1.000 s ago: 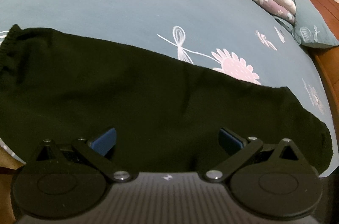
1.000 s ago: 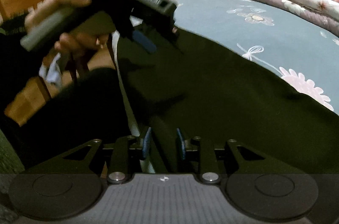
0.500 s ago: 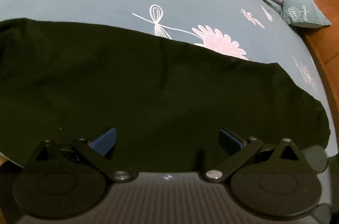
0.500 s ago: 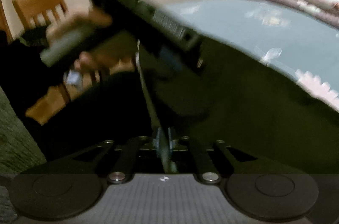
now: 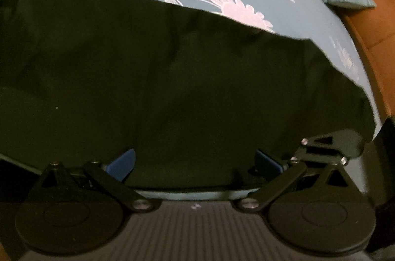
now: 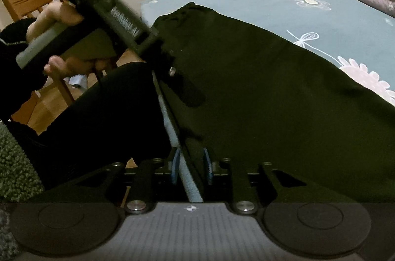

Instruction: Fold clothes

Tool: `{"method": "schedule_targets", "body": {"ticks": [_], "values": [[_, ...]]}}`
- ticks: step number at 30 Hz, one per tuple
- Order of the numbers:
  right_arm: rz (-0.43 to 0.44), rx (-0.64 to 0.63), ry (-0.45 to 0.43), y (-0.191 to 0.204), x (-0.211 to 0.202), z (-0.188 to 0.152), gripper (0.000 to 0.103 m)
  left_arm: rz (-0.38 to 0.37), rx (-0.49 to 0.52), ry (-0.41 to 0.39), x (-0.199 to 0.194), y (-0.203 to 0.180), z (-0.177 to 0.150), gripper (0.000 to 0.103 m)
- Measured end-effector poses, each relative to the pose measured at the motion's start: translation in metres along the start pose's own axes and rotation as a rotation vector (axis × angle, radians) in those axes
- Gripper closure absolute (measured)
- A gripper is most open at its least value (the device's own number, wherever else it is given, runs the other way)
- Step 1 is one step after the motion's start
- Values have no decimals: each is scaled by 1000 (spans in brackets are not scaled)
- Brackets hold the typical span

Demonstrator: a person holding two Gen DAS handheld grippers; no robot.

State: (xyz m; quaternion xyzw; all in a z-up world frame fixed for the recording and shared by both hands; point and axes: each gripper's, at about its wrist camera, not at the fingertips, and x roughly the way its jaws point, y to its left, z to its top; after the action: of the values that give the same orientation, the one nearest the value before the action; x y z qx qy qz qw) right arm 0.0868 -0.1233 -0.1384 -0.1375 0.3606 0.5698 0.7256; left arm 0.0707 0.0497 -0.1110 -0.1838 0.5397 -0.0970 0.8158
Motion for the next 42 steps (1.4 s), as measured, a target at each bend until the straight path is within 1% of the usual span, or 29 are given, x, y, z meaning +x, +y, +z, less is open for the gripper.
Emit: {"method": "schedule_targets", "body": {"ticks": [3,4,5,7,8,10,12,13,15,17,19,21,23,24,25,27,29,33,35,36,38,40,41,42], "values": [[6,33,-61,-4,-19,-4,75,-90,52,-15,2,-19,-1,1],[-13,52,-82,-4,-27,-7,73,-108,65,-9,5,-24,-1,1],[-38,72,-94,-9,-32,-7,68,-112,66,9,11,-27,-2,1],[-88,113,-96,-21,-39,-10,61,-106,57,48,22,-28,-4,1],[-116,127,-86,-25,-39,-11,60,-100,33,63,25,-24,-6,1],[-159,156,-61,-32,-39,-13,54,-115,9,63,20,-18,-10,1],[-170,156,-56,-33,-44,-16,53,-123,-1,57,13,-14,-13,1],[-176,160,-67,-33,-48,-17,50,-116,1,50,8,-14,-12,1],[-173,183,-112,-34,-58,-18,47,-86,25,-12,-6,-14,-2,1],[-148,231,-171,-39,-68,-18,39,-66,29,-93,-17,-14,11,1],[-177,288,-188,-49,-70,-19,34,-86,11,-154,-17,-6,30,1],[-226,361,-184,-60,-70,-22,34,-97,-30,-193,-10,3,46,1],[-252,467,-162,-75,-66,-27,34,-93,-71,-223,1,16,56,1],[-254,519,-156,-83,-64,-29,34,-90,-92,-238,7,23,61,1],[-242,564,-171,-90,-63,-31,34,-87,-120,-242,13,30,65,1],[-214,635,-202,-99,-67,-34,34,-101,-209,-239,18,50,62,1],[-207,657,-209,-102,-69,-37,34,-152,-245,-273,11,65,52,1],[-222,637,-195,-99,-69,-37,34,-81,-315,-301,-6,83,35,1],[-239,620,-187,-93,-70,-35,33,-62,-352,-305,-13,90,33,1],[-245,616,-186,-91,-71,-35,33,-75,-357,-327,-18,93,36,1],[-247,609,-186,-92,-69,-36,32,-92,-351,-404,-32,99,46,1],[-247,605,-186,-92,-69,-36,32,-72,-335,-472,-46,108,61,1],[-246,606,-186,-91,-69,-36,32,-56,-342,-492,-49,116,68,1],[-245,607,-186,-91,-70,-36,31,-34,-373,-497,-50,126,73,1]]}}
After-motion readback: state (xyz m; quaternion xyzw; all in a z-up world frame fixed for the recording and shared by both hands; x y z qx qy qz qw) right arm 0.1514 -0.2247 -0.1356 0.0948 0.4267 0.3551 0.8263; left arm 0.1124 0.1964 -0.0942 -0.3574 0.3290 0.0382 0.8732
